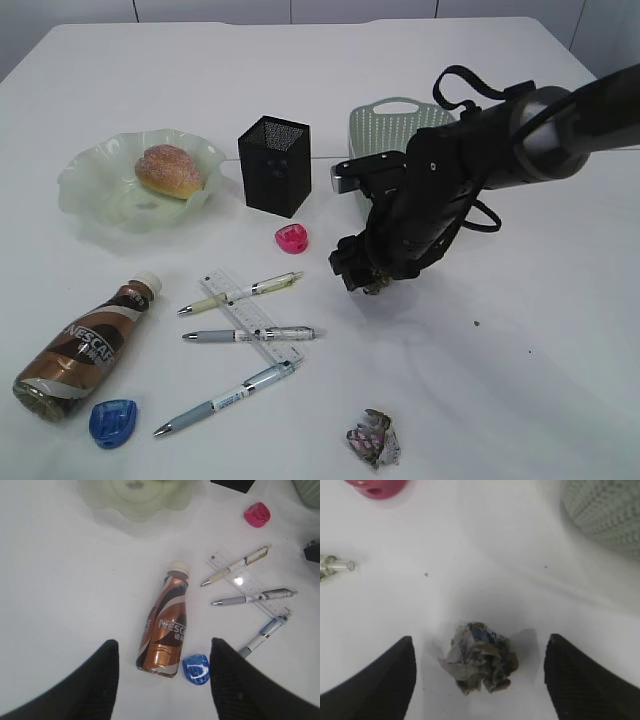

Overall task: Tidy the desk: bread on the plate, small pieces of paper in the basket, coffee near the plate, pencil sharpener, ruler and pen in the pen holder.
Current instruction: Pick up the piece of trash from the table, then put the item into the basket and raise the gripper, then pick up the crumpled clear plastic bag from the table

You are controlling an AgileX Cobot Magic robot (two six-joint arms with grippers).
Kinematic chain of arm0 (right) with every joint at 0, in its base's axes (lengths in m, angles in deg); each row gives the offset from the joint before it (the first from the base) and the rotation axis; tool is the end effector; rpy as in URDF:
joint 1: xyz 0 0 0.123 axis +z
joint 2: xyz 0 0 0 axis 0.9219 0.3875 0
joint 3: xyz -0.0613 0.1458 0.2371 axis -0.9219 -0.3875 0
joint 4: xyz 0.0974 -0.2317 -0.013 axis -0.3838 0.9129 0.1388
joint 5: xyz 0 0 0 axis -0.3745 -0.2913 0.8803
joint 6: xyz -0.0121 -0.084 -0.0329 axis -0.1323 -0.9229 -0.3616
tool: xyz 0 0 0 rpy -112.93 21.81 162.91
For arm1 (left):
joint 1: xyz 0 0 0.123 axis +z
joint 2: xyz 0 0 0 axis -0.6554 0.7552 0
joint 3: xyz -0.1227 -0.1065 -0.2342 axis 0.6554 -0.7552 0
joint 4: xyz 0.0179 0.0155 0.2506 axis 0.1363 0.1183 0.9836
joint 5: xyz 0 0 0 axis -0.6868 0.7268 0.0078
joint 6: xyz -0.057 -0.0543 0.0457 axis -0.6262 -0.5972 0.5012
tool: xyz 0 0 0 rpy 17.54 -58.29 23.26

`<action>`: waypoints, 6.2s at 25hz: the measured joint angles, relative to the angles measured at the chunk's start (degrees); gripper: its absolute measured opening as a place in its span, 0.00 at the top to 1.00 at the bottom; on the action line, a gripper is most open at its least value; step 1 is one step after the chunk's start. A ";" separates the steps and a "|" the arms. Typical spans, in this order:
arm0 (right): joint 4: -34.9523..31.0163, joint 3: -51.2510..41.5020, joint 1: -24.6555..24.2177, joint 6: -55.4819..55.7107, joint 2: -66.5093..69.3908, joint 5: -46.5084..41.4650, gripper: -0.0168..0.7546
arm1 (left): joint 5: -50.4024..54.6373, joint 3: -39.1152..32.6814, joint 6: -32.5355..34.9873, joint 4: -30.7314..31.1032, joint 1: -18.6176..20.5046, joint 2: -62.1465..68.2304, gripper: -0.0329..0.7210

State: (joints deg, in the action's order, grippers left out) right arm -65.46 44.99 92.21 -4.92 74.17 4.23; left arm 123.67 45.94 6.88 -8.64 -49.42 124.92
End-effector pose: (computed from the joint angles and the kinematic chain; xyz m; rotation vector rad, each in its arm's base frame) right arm 0.3940 0.1860 0.1231 -0.5567 2.6695 0.1668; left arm 0.2031 -0.0382 0.3429 0.0720 2.4959 -0.2197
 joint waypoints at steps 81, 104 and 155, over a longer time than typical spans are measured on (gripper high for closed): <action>2.04 41.72 -5.60 4.31 0.94 -40.91 1.00 | 0.21 0.00 0.00 -1.29 0.00 0.00 0.48; 4.18 48.35 -10.53 5.11 12.20 -34.53 0.36 | 0.21 0.00 0.00 -1.29 0.00 0.00 0.49; -6.66 -10.75 11.30 6.47 -28.02 -39.34 0.34 | 10.02 0.00 0.00 -1.43 0.00 0.00 0.49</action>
State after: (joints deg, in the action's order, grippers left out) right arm -72.11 34.24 103.50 1.55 46.16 -35.11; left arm 133.69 45.94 6.88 -10.07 -49.42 124.92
